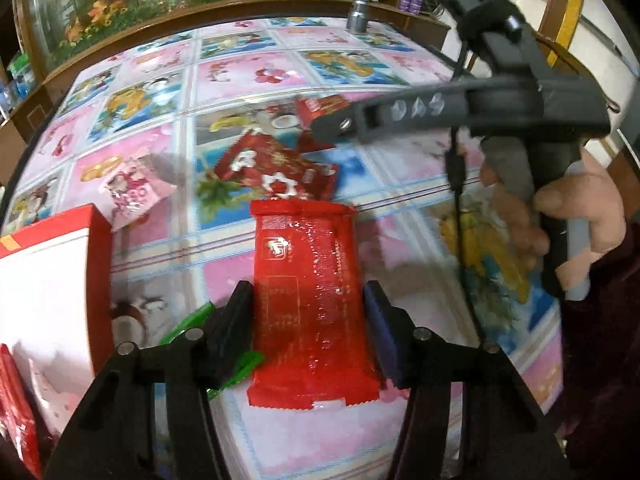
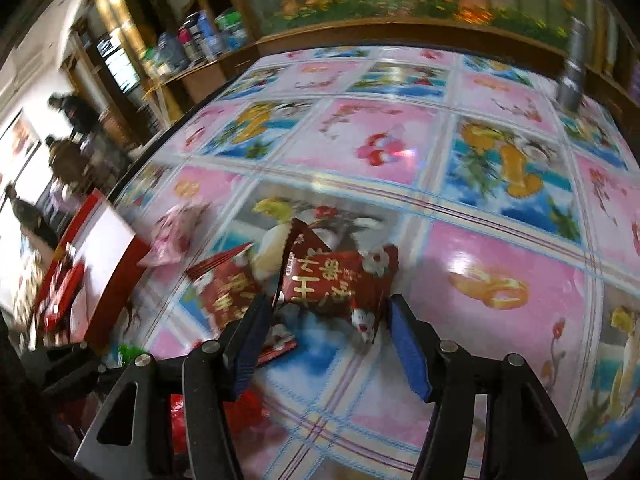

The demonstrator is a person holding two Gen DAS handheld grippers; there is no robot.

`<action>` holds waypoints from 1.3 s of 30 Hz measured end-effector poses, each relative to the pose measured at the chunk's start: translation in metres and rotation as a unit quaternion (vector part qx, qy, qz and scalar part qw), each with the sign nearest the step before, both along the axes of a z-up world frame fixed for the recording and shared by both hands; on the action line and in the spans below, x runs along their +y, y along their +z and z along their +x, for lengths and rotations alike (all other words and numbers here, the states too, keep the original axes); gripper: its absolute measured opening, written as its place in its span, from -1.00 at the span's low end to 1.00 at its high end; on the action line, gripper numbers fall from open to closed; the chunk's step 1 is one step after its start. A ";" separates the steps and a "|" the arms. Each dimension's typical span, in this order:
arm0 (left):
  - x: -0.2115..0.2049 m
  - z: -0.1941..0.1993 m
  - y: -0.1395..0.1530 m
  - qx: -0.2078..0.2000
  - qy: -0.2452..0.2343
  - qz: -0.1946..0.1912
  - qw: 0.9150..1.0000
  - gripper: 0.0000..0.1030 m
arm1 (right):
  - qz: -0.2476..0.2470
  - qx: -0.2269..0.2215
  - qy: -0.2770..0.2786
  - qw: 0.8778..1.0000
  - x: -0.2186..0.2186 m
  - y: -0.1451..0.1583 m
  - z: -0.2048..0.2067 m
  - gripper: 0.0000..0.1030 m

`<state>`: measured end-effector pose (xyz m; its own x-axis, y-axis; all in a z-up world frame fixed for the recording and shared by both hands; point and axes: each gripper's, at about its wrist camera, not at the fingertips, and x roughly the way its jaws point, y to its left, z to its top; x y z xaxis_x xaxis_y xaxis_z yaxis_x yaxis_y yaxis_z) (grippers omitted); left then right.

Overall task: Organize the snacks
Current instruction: 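Lift red bar with left gripper while right gripper lifts red flowered candy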

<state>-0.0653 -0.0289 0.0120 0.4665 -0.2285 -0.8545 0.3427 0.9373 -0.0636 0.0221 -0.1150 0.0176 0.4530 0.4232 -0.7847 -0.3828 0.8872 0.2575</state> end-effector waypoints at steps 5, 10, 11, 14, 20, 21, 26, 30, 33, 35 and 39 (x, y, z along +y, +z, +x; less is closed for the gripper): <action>-0.008 -0.001 -0.004 0.000 -0.009 0.023 1.000 0.47 | 0.026 0.002 -0.038 0.999 -0.006 0.000 0.006 0.27; -0.011 -0.001 -0.006 -0.008 -0.012 0.020 1.000 0.52 | 0.004 -0.034 -0.052 0.998 0.006 -0.001 0.006 0.35; -0.009 0.000 -0.005 -0.010 -0.010 0.015 1.000 0.52 | 0.000 -0.039 -0.052 0.998 0.008 -0.001 0.006 0.35; -0.008 -0.001 -0.004 -0.020 -0.006 0.010 1.000 0.28 | -0.033 -0.057 -0.054 0.996 0.014 -0.003 0.006 0.05; 0.000 0.002 -0.002 -0.029 0.001 -0.005 1.000 -0.06 | -0.007 -0.042 -0.070 0.997 0.003 -0.001 0.010 -0.07; 0.000 0.002 -0.002 -0.030 0.001 -0.004 1.000 -0.06 | 0.002 -0.039 -0.074 0.997 0.000 0.000 0.010 -0.07; -0.002 0.002 -0.002 -0.031 0.004 0.000 1.000 -0.06 | 0.058 -0.039 -0.095 0.993 -0.019 0.010 0.010 -0.07; 0.004 0.002 0.000 -0.023 0.013 -0.012 1.000 -0.07 | 0.093 -0.045 -0.106 0.989 -0.031 0.018 0.009 -0.08; 0.008 -0.003 0.005 -0.025 0.020 -0.018 0.999 -0.07 | 0.098 -0.048 -0.108 0.988 -0.031 0.020 0.009 -0.08; 0.010 -0.007 0.009 -0.030 0.021 -0.023 0.999 -0.08 | 0.098 -0.047 -0.109 0.988 -0.030 0.020 0.009 -0.08; 0.014 -0.015 0.019 -0.036 0.022 -0.034 0.999 -0.42 | 0.098 -0.051 -0.109 0.988 -0.030 0.020 0.009 -0.08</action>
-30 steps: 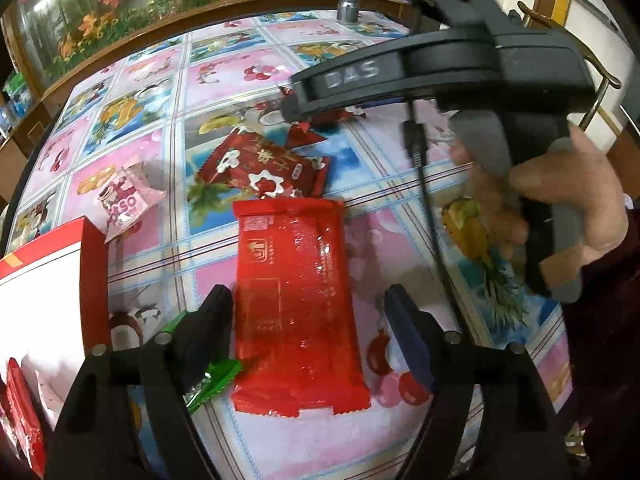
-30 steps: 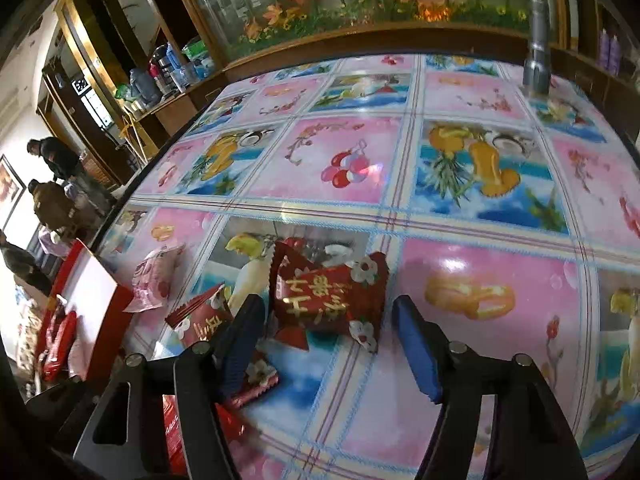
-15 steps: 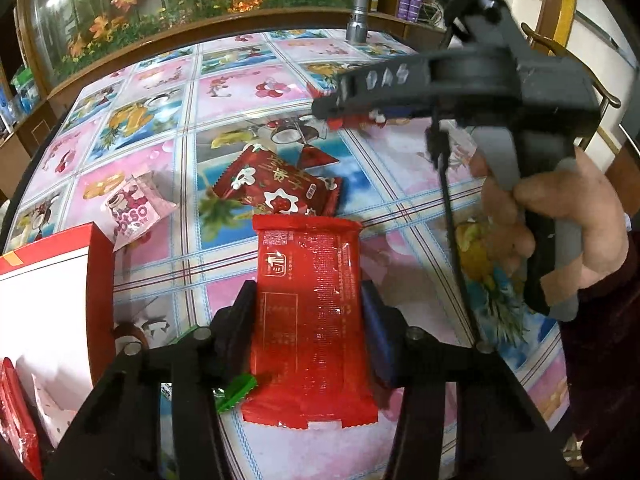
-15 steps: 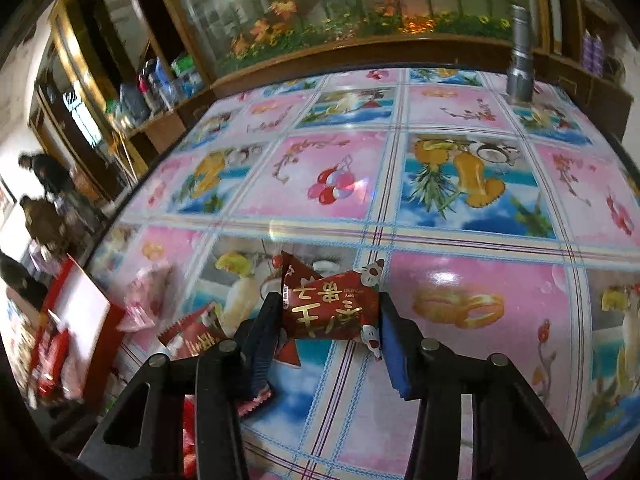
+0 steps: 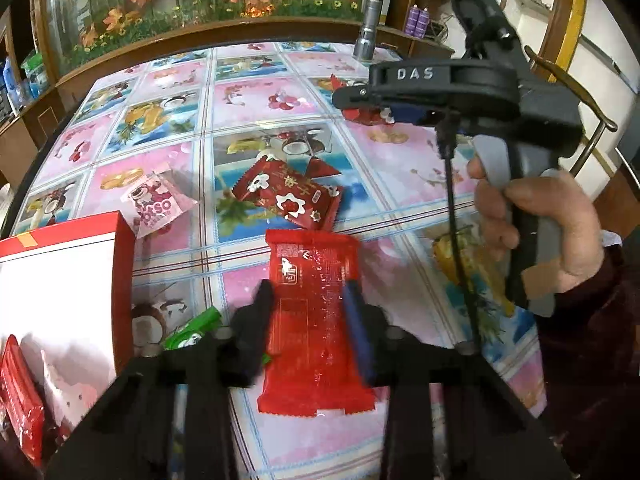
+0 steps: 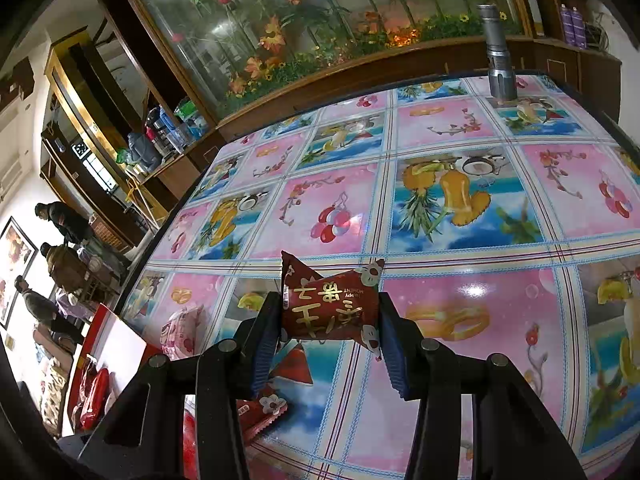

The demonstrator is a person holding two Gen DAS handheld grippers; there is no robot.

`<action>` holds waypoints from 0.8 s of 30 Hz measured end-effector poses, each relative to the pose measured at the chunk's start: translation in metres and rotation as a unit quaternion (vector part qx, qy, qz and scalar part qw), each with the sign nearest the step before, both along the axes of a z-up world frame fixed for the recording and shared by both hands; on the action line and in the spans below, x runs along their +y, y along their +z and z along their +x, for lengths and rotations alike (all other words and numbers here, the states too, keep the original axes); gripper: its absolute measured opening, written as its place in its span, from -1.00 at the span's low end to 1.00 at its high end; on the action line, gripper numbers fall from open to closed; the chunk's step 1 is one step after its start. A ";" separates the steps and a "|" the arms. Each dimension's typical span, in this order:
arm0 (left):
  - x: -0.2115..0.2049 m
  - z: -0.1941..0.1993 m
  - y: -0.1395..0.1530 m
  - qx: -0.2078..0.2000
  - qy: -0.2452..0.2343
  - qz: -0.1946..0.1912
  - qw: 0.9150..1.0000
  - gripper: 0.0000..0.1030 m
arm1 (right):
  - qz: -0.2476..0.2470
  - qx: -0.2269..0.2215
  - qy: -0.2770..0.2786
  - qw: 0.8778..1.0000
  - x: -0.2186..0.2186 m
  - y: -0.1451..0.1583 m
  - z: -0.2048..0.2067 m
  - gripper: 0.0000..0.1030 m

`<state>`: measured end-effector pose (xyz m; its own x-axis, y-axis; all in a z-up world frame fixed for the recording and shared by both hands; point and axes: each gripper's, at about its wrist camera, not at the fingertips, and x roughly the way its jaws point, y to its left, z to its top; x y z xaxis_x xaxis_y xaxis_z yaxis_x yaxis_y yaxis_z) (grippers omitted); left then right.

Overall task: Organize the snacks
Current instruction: 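Lift red bar with left gripper while right gripper lifts red flowered candy, then hold red bar in left gripper while right gripper holds red flowered candy above table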

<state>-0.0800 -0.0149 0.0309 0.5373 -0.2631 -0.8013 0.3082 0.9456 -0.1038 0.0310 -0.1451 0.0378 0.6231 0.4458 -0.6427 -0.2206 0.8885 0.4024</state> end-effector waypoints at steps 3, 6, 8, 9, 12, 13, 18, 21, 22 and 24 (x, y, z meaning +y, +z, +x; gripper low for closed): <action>-0.001 -0.003 0.003 -0.004 -0.005 0.005 1.000 -0.42 | 0.000 0.000 0.002 1.000 0.001 0.000 -0.001 -0.08; -0.003 -0.001 -0.002 -0.005 0.006 0.026 1.000 -0.42 | -0.001 -0.002 0.004 1.000 0.003 0.000 -0.003 -0.08; -0.003 -0.001 -0.004 -0.002 0.007 0.027 1.000 -0.42 | -0.001 -0.006 0.002 1.000 0.002 0.001 -0.004 -0.08; -0.004 -0.001 -0.004 -0.003 0.008 0.029 1.000 -0.42 | 0.000 -0.005 0.000 1.000 0.001 0.001 -0.004 -0.08; -0.005 -0.001 -0.008 -0.008 0.011 0.048 0.999 -0.33 | 0.004 -0.002 -0.004 1.000 -0.001 0.001 -0.004 -0.07; -0.005 0.000 -0.009 -0.008 0.014 0.050 0.999 -0.15 | 0.004 -0.001 -0.003 1.000 0.000 0.001 -0.003 -0.07; -0.010 0.000 -0.013 -0.025 0.037 0.084 0.995 0.44 | 0.004 -0.002 -0.003 1.000 -0.001 0.001 -0.004 -0.07; -0.013 0.002 -0.015 -0.024 0.038 0.084 0.995 0.59 | 0.008 0.000 -0.007 1.000 -0.003 0.001 -0.004 -0.07; -0.014 0.003 -0.016 -0.021 0.038 0.084 0.995 0.63 | 0.009 0.001 -0.007 1.000 -0.004 0.001 -0.004 -0.07; -0.021 0.004 -0.025 -0.012 0.032 0.101 0.994 0.66 | 0.008 0.002 -0.007 1.000 -0.003 0.001 -0.004 -0.07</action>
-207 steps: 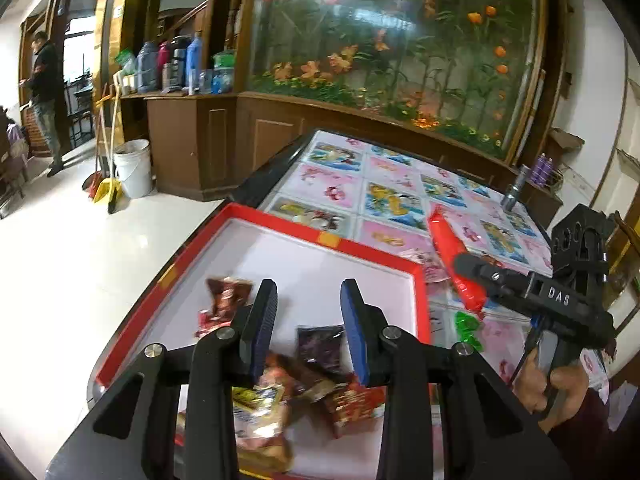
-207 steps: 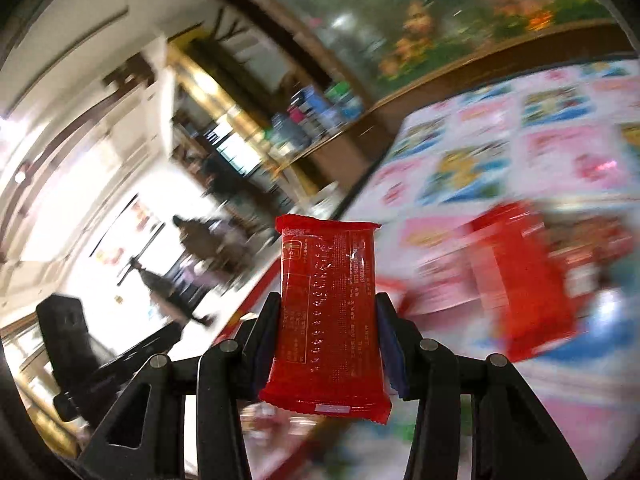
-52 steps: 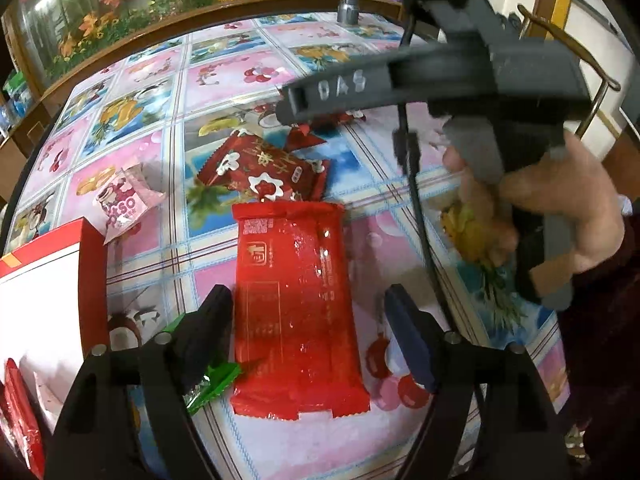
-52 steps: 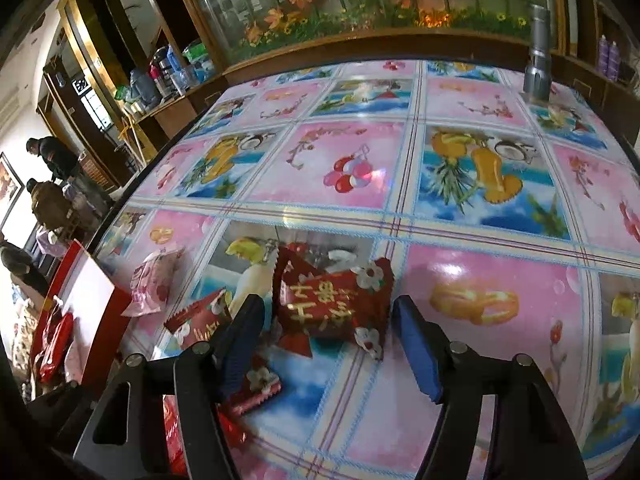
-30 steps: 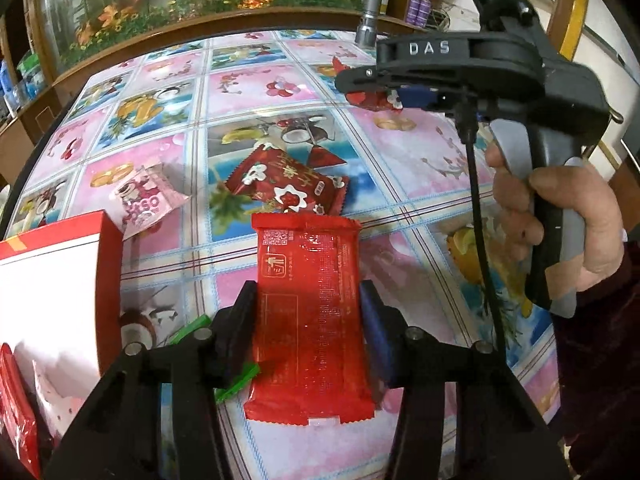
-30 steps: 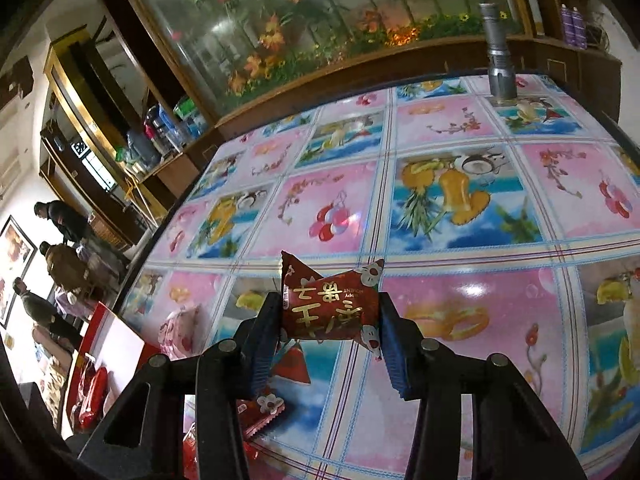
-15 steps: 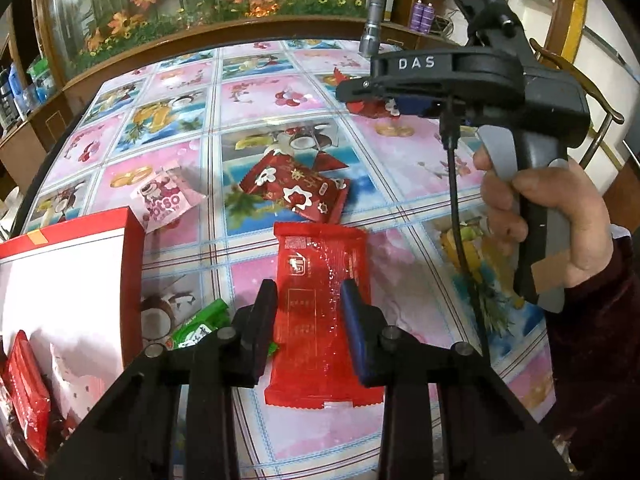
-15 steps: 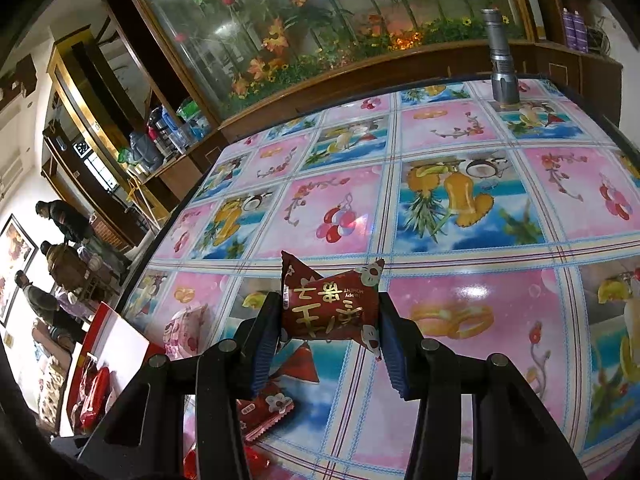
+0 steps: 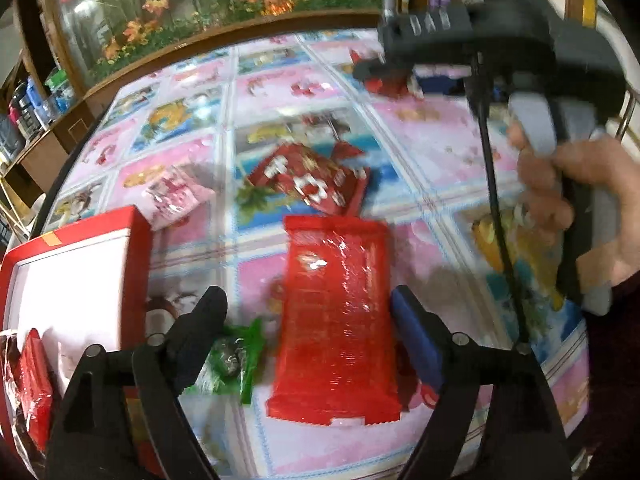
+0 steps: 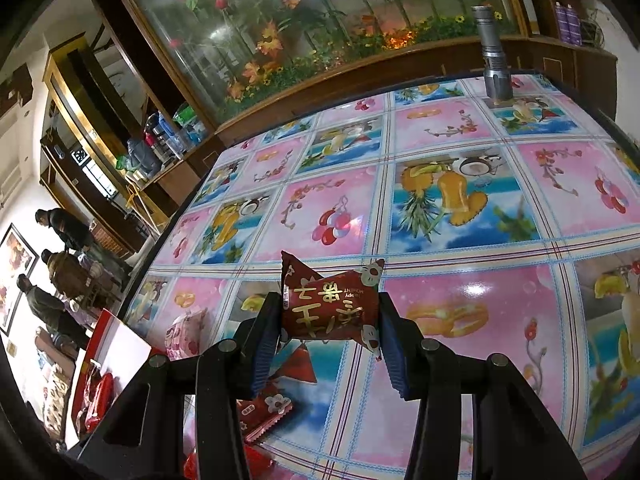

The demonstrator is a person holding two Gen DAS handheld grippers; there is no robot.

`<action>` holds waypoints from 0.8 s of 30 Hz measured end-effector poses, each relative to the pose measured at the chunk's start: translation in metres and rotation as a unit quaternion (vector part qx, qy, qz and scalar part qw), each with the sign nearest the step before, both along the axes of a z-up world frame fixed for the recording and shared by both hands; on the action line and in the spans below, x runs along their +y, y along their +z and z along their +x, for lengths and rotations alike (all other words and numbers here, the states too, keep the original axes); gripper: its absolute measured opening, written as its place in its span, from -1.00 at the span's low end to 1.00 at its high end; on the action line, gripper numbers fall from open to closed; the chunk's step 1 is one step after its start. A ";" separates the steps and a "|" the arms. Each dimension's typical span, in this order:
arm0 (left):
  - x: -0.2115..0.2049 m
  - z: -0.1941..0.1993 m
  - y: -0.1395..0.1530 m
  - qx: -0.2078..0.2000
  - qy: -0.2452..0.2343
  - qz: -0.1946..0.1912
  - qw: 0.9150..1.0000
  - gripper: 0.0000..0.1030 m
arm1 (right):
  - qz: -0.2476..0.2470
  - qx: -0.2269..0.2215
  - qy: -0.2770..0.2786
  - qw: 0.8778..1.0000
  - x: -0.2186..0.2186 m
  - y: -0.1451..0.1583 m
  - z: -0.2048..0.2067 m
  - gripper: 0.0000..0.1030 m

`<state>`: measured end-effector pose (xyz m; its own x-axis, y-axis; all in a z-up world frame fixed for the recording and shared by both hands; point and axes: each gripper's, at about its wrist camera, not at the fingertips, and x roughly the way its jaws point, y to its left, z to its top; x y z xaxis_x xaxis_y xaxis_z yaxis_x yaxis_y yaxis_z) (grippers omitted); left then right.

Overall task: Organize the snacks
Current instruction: 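Hold red bar in left gripper while right gripper holds red flowered candy above table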

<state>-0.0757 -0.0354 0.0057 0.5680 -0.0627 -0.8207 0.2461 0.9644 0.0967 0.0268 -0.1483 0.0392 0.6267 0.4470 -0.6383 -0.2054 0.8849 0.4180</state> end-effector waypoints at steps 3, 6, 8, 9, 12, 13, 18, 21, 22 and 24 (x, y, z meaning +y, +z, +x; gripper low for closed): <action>-0.002 0.001 0.002 -0.008 0.001 0.006 1.000 0.67 | 0.001 0.001 0.000 1.000 0.001 0.001 -0.001 -0.07; -0.003 0.001 0.002 -0.008 0.003 0.005 1.000 0.67 | 0.001 0.000 0.000 1.000 0.001 0.001 -0.002 -0.07; -0.003 0.001 0.001 -0.009 0.006 0.008 1.000 0.67 | 0.000 0.000 -0.001 1.000 0.001 0.001 -0.002 -0.07; -0.004 0.001 0.001 -0.010 0.007 0.010 1.000 0.67 | 0.002 0.001 -0.001 1.000 0.001 0.001 -0.002 -0.07; -0.004 0.000 0.001 -0.013 0.008 0.014 1.000 0.67 | -0.001 0.001 -0.002 1.000 0.001 0.001 -0.002 -0.07; -0.003 0.000 0.000 -0.013 0.009 0.015 1.000 0.68 | -0.001 0.004 -0.002 1.000 0.001 0.001 -0.001 -0.07; -0.002 0.000 0.000 -0.012 0.013 0.012 1.000 0.69 | 0.000 0.007 -0.002 1.000 0.002 0.000 -0.002 -0.07; -0.003 0.000 0.001 -0.013 0.013 0.014 1.000 0.68 | -0.003 0.008 -0.003 1.000 0.002 -0.001 -0.002 -0.07; -0.003 0.000 0.001 -0.013 0.012 0.014 1.000 0.68 | -0.002 0.009 -0.003 1.000 0.002 -0.001 -0.002 -0.06; -0.003 0.000 0.001 -0.012 0.011 0.011 1.000 0.65 | 0.000 0.010 -0.003 1.000 0.002 -0.001 -0.001 -0.07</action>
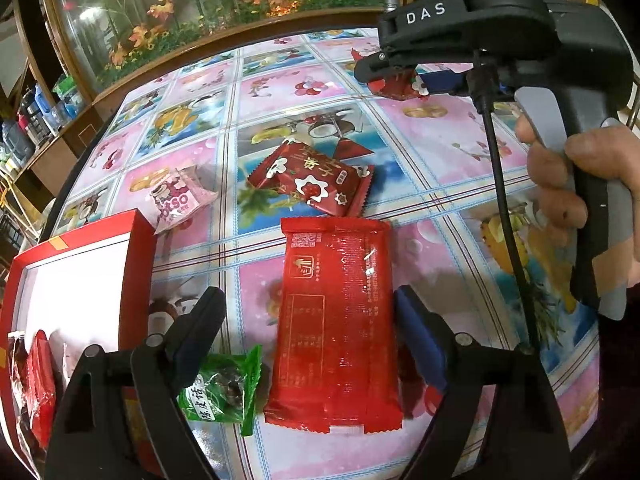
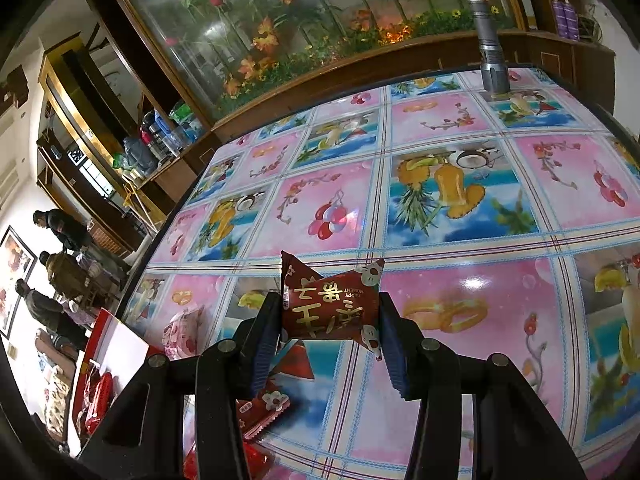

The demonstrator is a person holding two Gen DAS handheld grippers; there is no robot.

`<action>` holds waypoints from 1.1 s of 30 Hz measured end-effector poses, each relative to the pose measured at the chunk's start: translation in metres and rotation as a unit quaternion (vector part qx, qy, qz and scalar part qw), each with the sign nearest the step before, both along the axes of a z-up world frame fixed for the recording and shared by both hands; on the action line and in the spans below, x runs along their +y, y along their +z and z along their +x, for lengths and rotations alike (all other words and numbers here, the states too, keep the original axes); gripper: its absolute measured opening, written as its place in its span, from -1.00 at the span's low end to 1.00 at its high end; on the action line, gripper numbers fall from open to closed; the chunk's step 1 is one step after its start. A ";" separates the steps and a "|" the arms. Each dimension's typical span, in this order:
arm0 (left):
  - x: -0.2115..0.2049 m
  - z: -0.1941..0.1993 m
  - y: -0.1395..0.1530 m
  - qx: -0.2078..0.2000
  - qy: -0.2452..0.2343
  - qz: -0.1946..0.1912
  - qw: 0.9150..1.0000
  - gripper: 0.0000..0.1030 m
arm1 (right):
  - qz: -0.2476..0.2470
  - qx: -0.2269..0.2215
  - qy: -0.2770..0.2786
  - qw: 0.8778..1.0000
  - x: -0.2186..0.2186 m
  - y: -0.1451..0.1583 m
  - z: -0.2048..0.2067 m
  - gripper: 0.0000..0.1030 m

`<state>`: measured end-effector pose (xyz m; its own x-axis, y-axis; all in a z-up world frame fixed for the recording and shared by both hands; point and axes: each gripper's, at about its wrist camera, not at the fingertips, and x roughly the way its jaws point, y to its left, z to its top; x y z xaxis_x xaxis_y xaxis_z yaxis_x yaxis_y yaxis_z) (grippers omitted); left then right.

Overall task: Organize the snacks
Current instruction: 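Hold red bar in left gripper while right gripper holds red flowered candy above table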

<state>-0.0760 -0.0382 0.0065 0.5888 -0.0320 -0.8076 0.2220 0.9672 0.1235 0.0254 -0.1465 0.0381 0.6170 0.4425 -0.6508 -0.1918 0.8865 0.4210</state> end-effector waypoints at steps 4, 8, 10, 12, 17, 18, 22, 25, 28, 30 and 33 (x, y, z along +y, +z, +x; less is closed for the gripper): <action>-0.001 -0.001 0.000 0.004 -0.010 -0.014 1.000 0.45 | 0.002 0.000 0.000 1.000 0.000 0.000 0.000 -0.06; -0.002 -0.001 0.001 0.005 -0.017 -0.021 1.000 0.25 | 0.004 0.000 0.000 1.000 -0.001 0.000 0.000 -0.06; -0.003 -0.002 0.001 0.004 -0.021 -0.022 1.000 0.10 | 0.003 0.000 -0.001 1.000 -0.001 0.001 0.000 -0.06; -0.005 -0.003 0.002 0.002 -0.026 -0.022 0.999 -0.03 | 0.006 0.000 -0.001 1.000 -0.001 0.001 0.000 -0.06; -0.005 -0.003 0.003 0.001 -0.026 -0.024 0.999 -0.04 | 0.007 0.001 -0.001 1.000 -0.002 0.002 0.000 -0.06; -0.005 -0.003 0.003 0.000 -0.026 -0.024 0.999 -0.05 | 0.006 0.001 -0.002 1.000 -0.002 0.002 -0.001 -0.06; -0.003 -0.002 0.003 0.000 -0.026 -0.024 0.999 -0.05 | 0.006 0.000 -0.001 1.000 -0.002 0.002 -0.001 -0.06; -0.003 -0.003 0.003 0.000 -0.024 -0.026 0.999 -0.05 | 0.008 -0.001 0.001 1.000 -0.001 0.001 -0.001 -0.06; -0.002 -0.004 0.004 -0.001 -0.021 -0.028 0.999 -0.06 | 0.007 -0.001 0.001 1.000 0.000 0.001 -0.001 -0.06; 0.000 -0.005 0.005 -0.002 -0.020 -0.031 0.999 -0.06 | 0.008 -0.002 0.003 1.000 0.000 0.002 -0.001 -0.06; 0.005 -0.007 0.009 -0.008 -0.016 -0.033 0.999 -0.06 | 0.009 -0.006 0.006 1.000 0.003 0.004 -0.002 -0.06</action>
